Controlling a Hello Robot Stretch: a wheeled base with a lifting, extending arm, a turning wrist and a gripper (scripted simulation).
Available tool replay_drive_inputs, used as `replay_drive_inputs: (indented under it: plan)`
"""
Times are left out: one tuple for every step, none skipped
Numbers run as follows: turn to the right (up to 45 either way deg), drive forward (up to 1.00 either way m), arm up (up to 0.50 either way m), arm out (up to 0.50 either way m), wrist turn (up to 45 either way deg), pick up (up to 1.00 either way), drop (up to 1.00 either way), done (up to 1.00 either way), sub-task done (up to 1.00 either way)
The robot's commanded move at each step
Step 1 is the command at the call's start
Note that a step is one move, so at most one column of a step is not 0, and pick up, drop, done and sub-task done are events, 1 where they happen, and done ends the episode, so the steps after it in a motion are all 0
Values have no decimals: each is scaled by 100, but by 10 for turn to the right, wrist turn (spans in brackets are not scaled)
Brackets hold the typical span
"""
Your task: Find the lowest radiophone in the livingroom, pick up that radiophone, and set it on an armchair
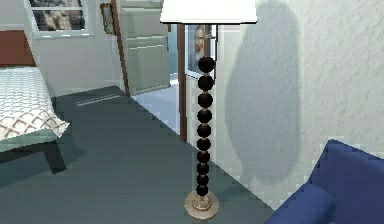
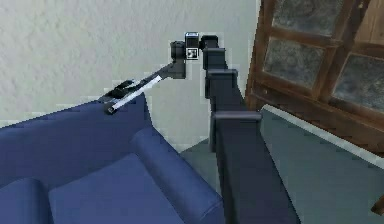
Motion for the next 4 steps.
replay_drive_inputs:
  plan:
    - [0,0,-38,0,0,0,0,0,0]
    - [0,0,-32,0,0,0,0,0,0]
    - [0,0,0,0,0,0,100,0,0]
    - [0,0,10,0,0,0,0,0,0]
